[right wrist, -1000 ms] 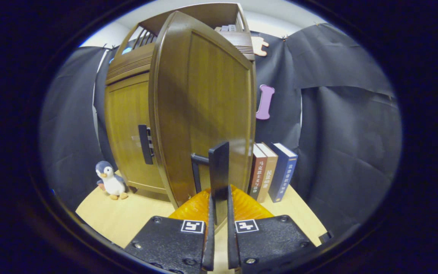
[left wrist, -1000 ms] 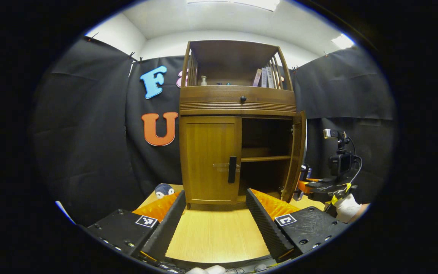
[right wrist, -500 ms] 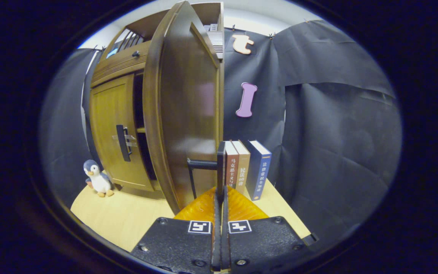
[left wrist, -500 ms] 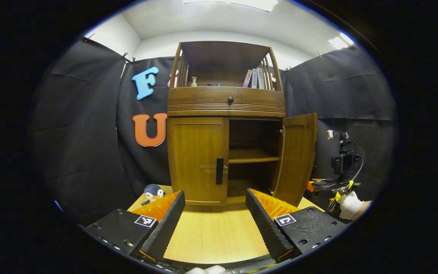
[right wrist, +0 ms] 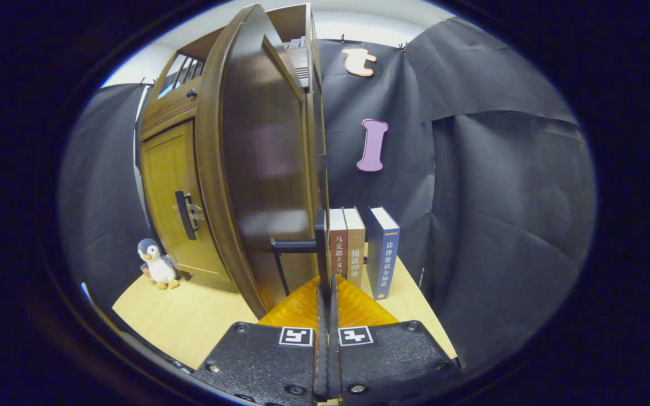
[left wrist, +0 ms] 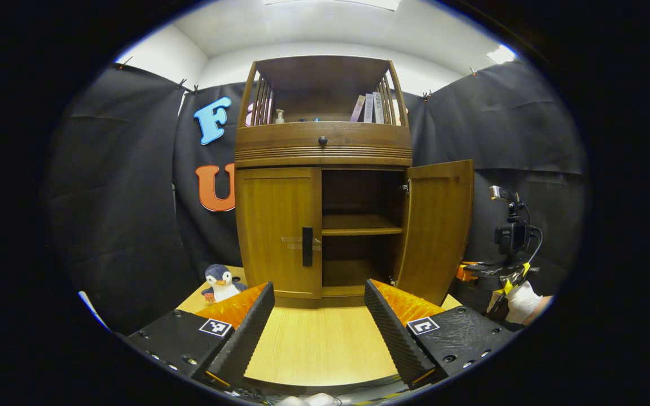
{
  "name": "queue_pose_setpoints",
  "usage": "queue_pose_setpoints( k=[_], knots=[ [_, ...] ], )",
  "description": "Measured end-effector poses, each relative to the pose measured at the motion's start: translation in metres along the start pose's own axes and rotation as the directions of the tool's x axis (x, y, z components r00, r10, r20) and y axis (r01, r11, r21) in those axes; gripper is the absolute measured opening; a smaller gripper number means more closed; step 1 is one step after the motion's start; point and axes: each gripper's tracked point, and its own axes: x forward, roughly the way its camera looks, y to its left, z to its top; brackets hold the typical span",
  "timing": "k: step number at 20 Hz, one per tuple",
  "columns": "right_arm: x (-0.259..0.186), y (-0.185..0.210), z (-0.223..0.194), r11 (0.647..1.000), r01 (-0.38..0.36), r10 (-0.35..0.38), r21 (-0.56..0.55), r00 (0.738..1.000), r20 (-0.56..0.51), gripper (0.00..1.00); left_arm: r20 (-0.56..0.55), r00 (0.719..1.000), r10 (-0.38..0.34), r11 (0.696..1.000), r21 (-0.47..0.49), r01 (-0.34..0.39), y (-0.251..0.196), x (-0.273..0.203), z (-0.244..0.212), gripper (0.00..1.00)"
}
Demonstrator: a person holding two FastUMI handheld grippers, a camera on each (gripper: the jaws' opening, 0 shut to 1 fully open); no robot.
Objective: Open the right door of the double-door shoe cabinet with the right hand, and open the left door with the left hand.
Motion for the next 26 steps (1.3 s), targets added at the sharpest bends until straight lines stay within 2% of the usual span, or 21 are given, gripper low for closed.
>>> queue_pose_setpoints(
  k=[9,13,14,15,16,18,21,24,26],
  knots=[
    [0.004,-0.022,0.004,0.987,-0.150,0.149,-0.053,0.989,-0.023,0.04,-0.031,0.989,0.142,0.990,-0.020,-0.143,-0.030,-0.017,-0.011,0.97],
    [-0.005,-0.025,0.005,0.984,-0.156,0.154,-0.089,0.988,-0.021,0.06,-0.024,0.984,0.178,0.984,-0.007,-0.178,-0.027,-0.023,-0.005,0.97],
    [-0.009,-0.028,0.006,0.984,-0.150,0.149,-0.095,0.989,-0.019,0.10,-0.016,0.983,0.185,0.983,0.003,-0.185,-0.024,-0.024,-0.002,0.97],
    [-0.013,-0.032,0.007,0.985,-0.140,0.139,-0.100,0.990,-0.016,0.19,-0.009,0.982,0.190,0.982,0.011,-0.190,-0.021,-0.023,0.000,0.97],
    [-0.019,-0.036,0.009,0.987,-0.125,0.124,-0.101,0.992,-0.011,0.20,-0.002,0.982,0.190,0.982,0.015,-0.190,-0.017,-0.022,0.001,0.96],
    [-0.030,-0.041,0.018,0.992,-0.086,0.087,-0.090,0.996,0.008,0.47,0.008,0.983,0.184,0.983,0.014,-0.184,-0.008,-0.016,0.003,0.96],
    [-0.057,-0.048,0.037,0.997,0.008,-0.002,-0.081,0.998,0.069,0.63,0.018,0.987,0.159,0.987,0.006,-0.159,0.006,0.002,0.004,0.96],
    [-0.087,-0.034,0.053,0.995,0.083,-0.075,-0.057,0.989,0.128,0.94,0.025,0.994,0.110,0.993,0.029,-0.111,0.028,0.030,0.006,0.96],
    [-0.104,-0.016,0.060,0.990,0.126,-0.116,-0.055,0.980,0.160,1.00,0.021,0.997,0.071,0.997,0.036,-0.072,0.042,0.051,0.006,0.96]
  ],
)
